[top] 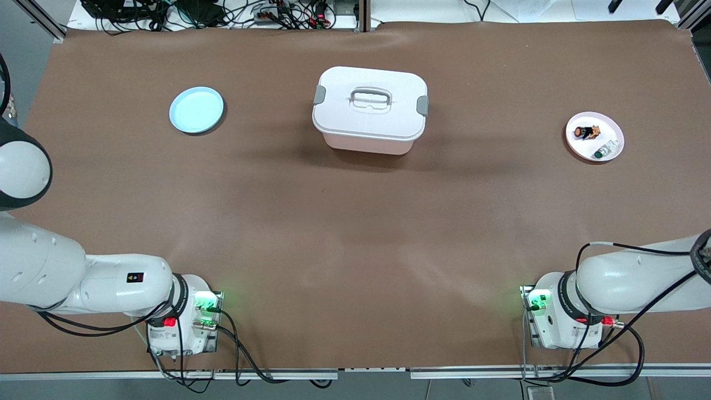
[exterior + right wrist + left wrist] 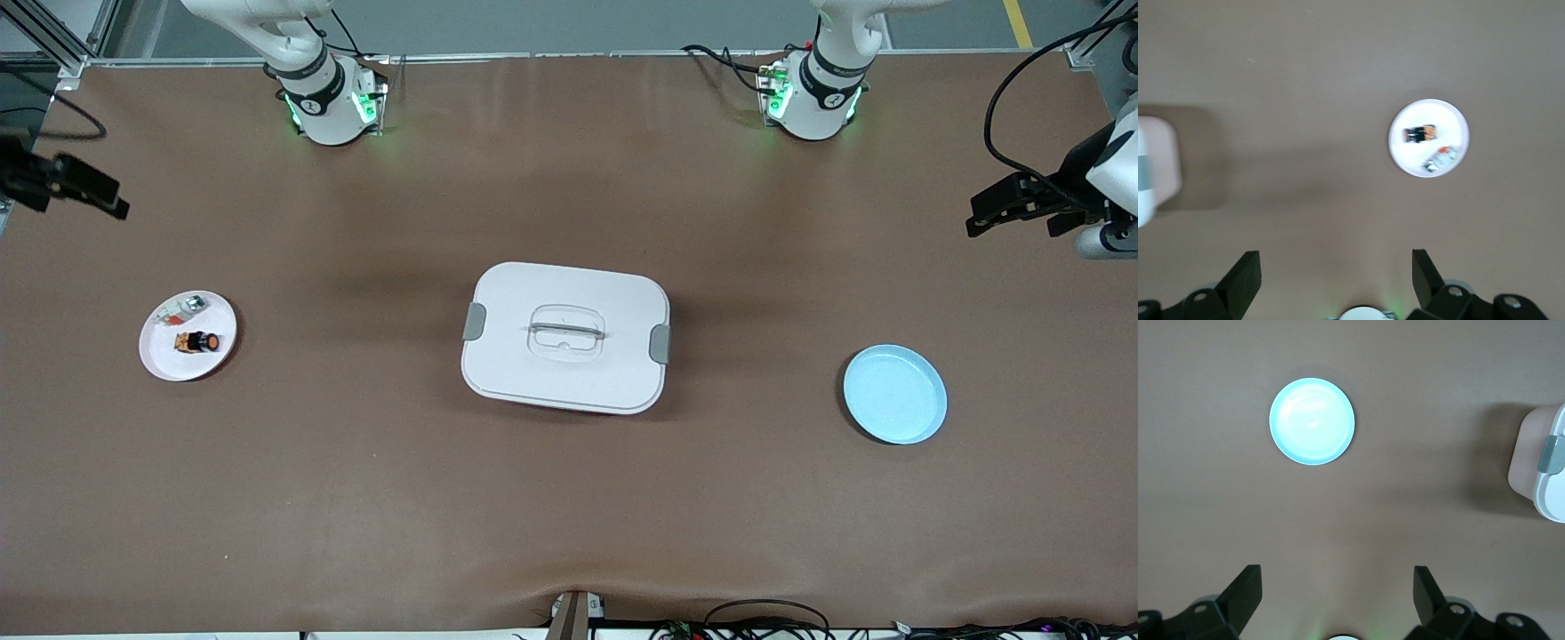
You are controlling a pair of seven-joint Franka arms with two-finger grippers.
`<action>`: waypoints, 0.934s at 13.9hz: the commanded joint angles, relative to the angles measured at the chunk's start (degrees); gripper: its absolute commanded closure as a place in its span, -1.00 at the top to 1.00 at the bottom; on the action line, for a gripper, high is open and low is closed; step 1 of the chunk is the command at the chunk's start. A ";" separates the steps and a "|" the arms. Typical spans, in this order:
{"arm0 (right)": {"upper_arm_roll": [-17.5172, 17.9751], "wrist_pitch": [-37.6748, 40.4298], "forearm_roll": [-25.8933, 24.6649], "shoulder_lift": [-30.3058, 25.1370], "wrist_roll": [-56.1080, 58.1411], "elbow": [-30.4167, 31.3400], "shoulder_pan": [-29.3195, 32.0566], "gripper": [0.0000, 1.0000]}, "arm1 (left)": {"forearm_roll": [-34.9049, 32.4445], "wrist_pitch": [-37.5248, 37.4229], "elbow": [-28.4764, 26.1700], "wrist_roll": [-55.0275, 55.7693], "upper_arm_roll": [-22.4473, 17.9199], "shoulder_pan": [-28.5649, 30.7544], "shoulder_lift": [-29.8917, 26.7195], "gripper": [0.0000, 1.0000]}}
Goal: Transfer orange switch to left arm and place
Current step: 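Move the right gripper down over the switch on the white plate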
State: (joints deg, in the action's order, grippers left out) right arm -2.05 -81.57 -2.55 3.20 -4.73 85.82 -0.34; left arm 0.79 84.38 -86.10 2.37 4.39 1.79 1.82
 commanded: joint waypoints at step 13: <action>0.64 -29.84 3.51 8.84 14.81 19.54 16.32 1.00 | 0.09 -0.36 0.75 0.27 0.18 0.32 0.12 1.00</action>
State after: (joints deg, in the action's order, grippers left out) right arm -2.24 -106.11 -1.18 13.20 6.36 100.67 12.96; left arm 0.79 84.38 -86.03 2.37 4.39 1.82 1.85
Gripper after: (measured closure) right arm 0.000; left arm 0.000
